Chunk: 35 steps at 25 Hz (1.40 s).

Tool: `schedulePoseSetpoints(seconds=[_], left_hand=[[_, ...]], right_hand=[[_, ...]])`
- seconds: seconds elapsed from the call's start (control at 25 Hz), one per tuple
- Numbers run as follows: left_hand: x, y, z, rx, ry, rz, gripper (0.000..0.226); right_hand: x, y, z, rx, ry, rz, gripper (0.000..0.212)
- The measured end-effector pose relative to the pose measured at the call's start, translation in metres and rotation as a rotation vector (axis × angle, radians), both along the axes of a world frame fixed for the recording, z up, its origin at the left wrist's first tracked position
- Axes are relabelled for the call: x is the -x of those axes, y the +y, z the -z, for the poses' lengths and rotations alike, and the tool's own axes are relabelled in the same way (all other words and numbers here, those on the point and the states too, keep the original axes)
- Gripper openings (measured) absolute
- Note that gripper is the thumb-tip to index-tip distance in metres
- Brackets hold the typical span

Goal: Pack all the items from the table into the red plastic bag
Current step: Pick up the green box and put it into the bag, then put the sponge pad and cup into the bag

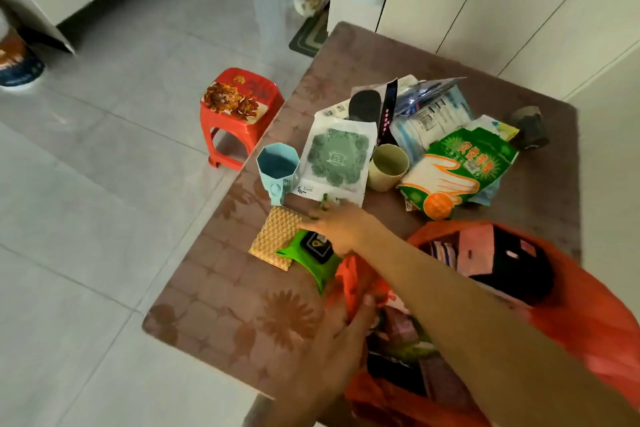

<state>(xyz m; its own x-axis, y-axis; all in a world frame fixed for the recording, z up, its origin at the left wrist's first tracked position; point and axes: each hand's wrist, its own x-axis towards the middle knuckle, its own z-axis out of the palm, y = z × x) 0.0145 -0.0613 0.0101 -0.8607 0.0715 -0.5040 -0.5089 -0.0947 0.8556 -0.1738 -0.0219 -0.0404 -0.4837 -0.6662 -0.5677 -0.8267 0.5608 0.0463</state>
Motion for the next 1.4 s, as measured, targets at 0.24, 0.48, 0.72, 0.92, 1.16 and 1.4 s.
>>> schedulePoseSetpoints(seconds=[0.24, 0.48, 0.72, 0.92, 1.16, 1.4], left_hand=[[0.002, -0.009, -0.009, -0.06, -0.01, 0.046, 0.029], [0.011, -0.004, -0.037, 0.004, 0.065, -0.098, 0.022], [0.011, 0.018, -0.064, -0.047, 0.295, -0.14, 0.044], [0.002, 0.023, -0.044, -0.001, 0.244, -0.121, 0.06], [0.004, -0.005, 0.007, 0.009, -0.078, -0.15, 0.036], [0.013, -0.019, 0.031, -0.3, -0.283, -0.195, 0.031]], right_hand=[[0.001, 0.011, 0.009, 0.113, 0.186, -0.113, 0.076], [-0.041, 0.125, -0.124, 1.041, 0.299, 0.812, 0.074], [-0.134, 0.228, -0.087, 0.861, 0.044, 0.887, 0.077], [-0.12, 0.198, -0.029, 0.442, 0.235, 0.778, 0.075], [-0.086, 0.135, -0.123, 0.963, 0.33, 0.815, 0.028], [-0.023, -0.055, -0.021, 0.319, 0.017, 0.014, 0.04]])
